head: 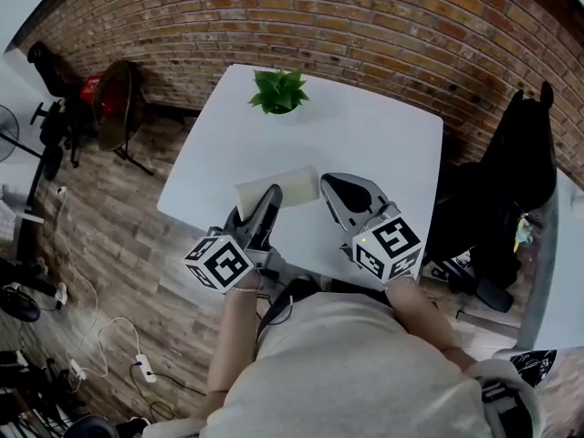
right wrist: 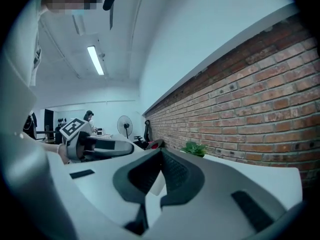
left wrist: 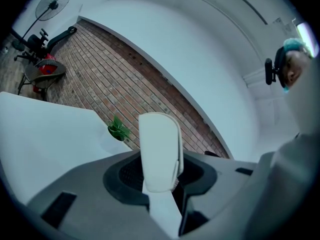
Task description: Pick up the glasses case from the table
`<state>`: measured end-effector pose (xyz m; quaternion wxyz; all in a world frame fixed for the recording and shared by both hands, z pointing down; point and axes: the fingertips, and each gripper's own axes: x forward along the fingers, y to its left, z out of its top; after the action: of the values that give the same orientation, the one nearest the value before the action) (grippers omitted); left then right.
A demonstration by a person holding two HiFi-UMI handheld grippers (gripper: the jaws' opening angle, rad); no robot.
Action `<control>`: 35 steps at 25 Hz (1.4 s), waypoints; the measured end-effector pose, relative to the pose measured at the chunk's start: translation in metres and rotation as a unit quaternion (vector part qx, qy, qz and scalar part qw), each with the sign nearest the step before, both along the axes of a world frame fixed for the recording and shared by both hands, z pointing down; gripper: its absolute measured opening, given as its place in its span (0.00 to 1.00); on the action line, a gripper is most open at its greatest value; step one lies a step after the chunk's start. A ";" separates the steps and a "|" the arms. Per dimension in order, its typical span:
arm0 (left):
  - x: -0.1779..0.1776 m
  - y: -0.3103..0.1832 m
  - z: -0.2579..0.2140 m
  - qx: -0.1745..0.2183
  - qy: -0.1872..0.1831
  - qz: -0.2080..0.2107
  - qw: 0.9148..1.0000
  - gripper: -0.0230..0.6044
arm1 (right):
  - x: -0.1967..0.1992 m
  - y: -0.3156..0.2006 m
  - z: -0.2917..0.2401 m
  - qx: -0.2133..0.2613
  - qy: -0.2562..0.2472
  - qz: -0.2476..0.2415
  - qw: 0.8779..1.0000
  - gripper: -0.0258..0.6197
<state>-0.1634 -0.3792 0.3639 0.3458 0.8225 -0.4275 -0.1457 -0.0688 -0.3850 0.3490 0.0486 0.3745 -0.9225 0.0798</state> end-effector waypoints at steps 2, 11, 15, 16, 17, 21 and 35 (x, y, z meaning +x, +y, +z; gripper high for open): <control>0.001 0.000 0.002 -0.002 -0.001 0.001 1.000 0.28 | 0.001 -0.001 0.004 -0.006 0.004 0.002 1.000 0.04; 0.003 -0.001 0.000 0.001 0.004 -0.001 1.000 0.28 | -0.003 0.003 0.010 -0.025 -0.003 -0.009 1.000 0.04; 0.004 0.000 0.000 0.001 0.007 -0.002 1.000 0.28 | -0.004 0.004 0.009 -0.021 -0.010 -0.016 1.000 0.04; 0.004 0.000 0.000 0.001 0.008 -0.003 1.000 0.28 | -0.005 0.005 0.008 -0.021 -0.012 -0.019 1.000 0.04; 0.004 0.000 0.000 0.000 0.009 -0.003 1.000 0.28 | -0.005 0.005 0.009 -0.022 -0.013 -0.021 0.999 0.04; 0.005 0.001 0.001 -0.002 0.009 0.001 1.000 0.28 | -0.006 0.007 0.008 -0.024 -0.012 -0.024 0.999 0.04; 0.008 0.006 0.005 -0.010 0.001 0.015 1.000 0.28 | -0.006 0.009 0.015 -0.033 -0.005 -0.026 0.999 0.04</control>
<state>-0.1554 -0.3733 0.3685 0.3561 0.8252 -0.4164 -0.1374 -0.0749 -0.3765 0.3635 0.0585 0.3485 -0.9288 0.1113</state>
